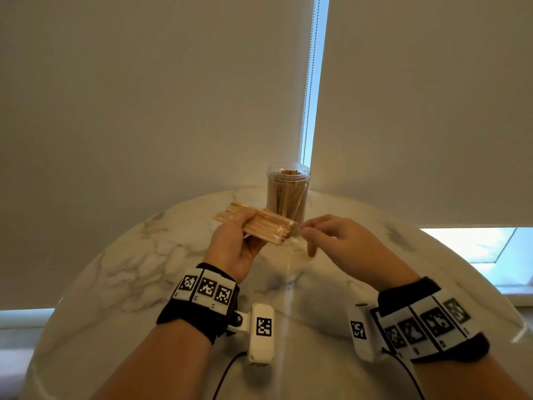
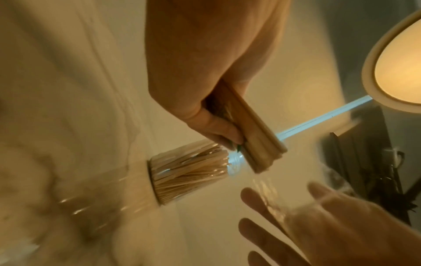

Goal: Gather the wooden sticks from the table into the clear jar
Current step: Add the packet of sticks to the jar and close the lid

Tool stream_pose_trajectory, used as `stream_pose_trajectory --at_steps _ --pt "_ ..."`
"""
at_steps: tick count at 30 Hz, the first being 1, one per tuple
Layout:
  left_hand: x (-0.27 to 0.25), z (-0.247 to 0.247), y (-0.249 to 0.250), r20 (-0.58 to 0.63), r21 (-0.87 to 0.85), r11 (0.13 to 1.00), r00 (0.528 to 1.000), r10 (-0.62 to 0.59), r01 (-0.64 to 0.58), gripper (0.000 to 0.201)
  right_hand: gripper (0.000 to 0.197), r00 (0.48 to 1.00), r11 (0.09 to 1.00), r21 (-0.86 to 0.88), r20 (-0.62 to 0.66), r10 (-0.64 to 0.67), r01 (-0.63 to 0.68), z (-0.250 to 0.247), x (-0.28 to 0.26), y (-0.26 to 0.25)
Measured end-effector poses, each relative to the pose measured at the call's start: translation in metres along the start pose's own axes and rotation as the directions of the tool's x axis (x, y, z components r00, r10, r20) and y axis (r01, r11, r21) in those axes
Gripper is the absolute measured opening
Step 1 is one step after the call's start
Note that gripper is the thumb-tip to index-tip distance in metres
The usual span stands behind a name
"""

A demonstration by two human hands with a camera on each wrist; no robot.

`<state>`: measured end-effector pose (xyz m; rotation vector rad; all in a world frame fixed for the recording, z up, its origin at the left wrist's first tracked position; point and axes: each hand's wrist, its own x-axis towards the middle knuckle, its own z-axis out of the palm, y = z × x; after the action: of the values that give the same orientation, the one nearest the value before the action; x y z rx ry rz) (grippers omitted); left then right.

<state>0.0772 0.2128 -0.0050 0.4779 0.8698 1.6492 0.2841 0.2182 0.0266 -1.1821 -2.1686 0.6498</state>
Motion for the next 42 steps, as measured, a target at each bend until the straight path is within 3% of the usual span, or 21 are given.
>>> stream_pose_trajectory --at_steps 3,5,6,9,11,15,17,19,24,27,30,35,42 --pt "0.001 0.001 0.005 -0.011 -0.018 0.996 0.997 0.082 -0.082 0.019 0.04 0.99 0.995 0.041 -0.11 0.092 -0.088 -0.004 0.0 0.007" --pt "0.002 -0.001 0.013 -0.036 -0.052 0.989 0.99 0.137 -0.139 0.019 0.031 0.967 0.95 0.258 -0.132 0.217 -0.178 -0.007 0.003 0.009" --pt "0.002 -0.002 0.019 -0.044 -0.066 0.983 0.985 0.169 -0.172 0.019 0.026 0.949 0.872 0.433 -0.102 0.299 -0.228 -0.008 0.005 0.007" --pt "-0.006 0.004 0.033 -0.018 -0.076 0.963 0.966 0.258 -0.259 0.02 0.028 0.892 0.466 0.819 0.116 0.437 -0.334 -0.008 0.008 -0.005" --pt "-0.015 0.011 0.039 0.012 -0.049 0.953 0.954 0.3 -0.299 0.017 0.036 0.853 0.272 0.87 0.263 0.45 -0.412 0.0 0.011 -0.014" --pt "-0.038 0.031 0.038 0.117 0.143 0.919 0.928 0.353 -0.368 0.012 0.052 0.768 0.035 0.833 0.491 0.411 -0.551 0.032 0.007 -0.027" --pt "-0.051 0.042 0.034 0.219 0.263 0.878 0.911 0.349 -0.399 0.011 0.049 0.769 -0.106 0.844 0.524 0.366 -0.525 0.042 0.003 -0.033" --pt "-0.06 0.049 0.03 0.293 0.348 0.841 0.9 0.323 -0.415 0.01 0.044 0.772 -0.187 0.859 0.511 0.378 -0.478 0.049 -0.002 -0.036" --pt "-0.075 0.064 0.036 0.318 0.394 0.81 0.891 0.323 -0.434 0.008 0.037 0.736 -0.15 0.87 0.479 0.478 -0.469 0.061 -0.012 -0.036" --pt "-0.079 0.072 0.043 0.318 0.369 0.818 0.887 0.335 -0.442 0.01 0.037 0.724 -0.078 0.861 0.469 0.506 -0.503 0.061 -0.016 -0.039" --pt "-0.081 0.073 0.047 0.312 0.351 0.816 0.879 0.36 -0.459 0.01 0.035 0.748 0.107 0.843 0.4 0.53 -0.527 0.056 -0.017 -0.039" --pt "-0.079 0.058 0.048 0.186 0.281 0.85 0.894 0.407 -0.446 0.01 0.035 0.797 0.411 0.769 0.203 0.569 -0.489 0.041 -0.015 -0.037" --pt "-0.073 0.029 0.043 0.006 0.103 0.917 0.922 0.387 -0.386 0.014 0.037 0.785 0.686 0.51 -0.031 0.618 -0.52 0.02 -0.017 -0.011"
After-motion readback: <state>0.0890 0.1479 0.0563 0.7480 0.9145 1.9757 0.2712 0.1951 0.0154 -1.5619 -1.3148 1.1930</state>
